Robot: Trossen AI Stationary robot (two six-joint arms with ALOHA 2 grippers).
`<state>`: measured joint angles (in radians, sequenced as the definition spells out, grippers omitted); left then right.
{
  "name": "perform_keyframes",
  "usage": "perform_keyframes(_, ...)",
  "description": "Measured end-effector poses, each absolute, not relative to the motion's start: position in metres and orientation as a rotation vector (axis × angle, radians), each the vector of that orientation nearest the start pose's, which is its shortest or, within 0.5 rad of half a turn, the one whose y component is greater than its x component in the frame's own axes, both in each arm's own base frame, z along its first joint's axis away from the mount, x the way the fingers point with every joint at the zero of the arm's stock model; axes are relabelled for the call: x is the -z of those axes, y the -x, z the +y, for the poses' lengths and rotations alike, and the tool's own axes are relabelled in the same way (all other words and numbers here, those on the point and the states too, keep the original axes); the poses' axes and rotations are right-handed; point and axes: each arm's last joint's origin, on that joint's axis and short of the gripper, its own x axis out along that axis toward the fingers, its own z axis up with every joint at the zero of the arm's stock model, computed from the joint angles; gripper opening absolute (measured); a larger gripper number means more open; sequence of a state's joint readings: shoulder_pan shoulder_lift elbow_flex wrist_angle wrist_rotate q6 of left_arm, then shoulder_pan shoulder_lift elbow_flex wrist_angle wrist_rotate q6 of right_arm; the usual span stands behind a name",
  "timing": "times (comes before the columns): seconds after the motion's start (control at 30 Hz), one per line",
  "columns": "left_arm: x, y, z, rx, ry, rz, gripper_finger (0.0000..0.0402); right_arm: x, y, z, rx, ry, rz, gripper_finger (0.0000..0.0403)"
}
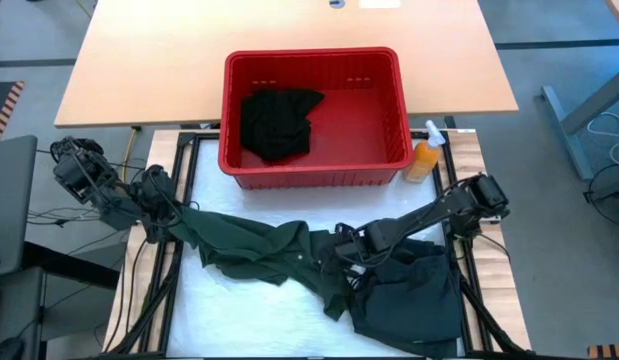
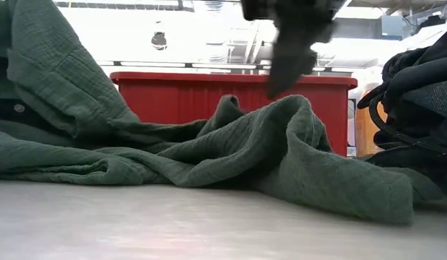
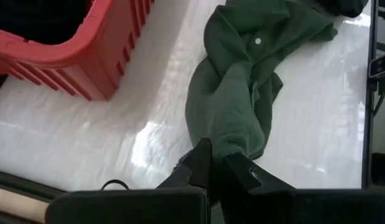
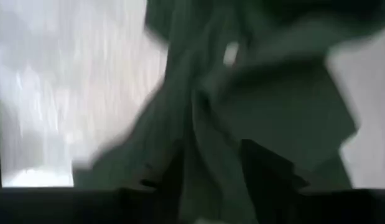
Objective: Fold laundry
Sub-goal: Fold the green shirt
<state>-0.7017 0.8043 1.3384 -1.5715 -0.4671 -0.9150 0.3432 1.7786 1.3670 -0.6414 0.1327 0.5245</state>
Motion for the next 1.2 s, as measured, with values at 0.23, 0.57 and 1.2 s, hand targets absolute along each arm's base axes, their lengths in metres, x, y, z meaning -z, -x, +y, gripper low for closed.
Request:
perform_keyframes(0.23,-0.389,-0.058,-0.032,-0.194,0.29,0.861,0.0,-0.228,-0.331,0.129,0.064,-0.106,1.209,0.0266)
perform_keyframes(0.57,-0.39,-0.058,-0.031,-0.207,0.283,0.847,0.0,-0.223,-0.323,0.127,0.062,0.19,1.256,0.0271)
perform_keyframes(1.2,-0.39,-0.058,-0.031,-0.207,0.274,0.845,0.0,-0.199,-0.325,0.107,-0.111,0.406,1.273,0.0272)
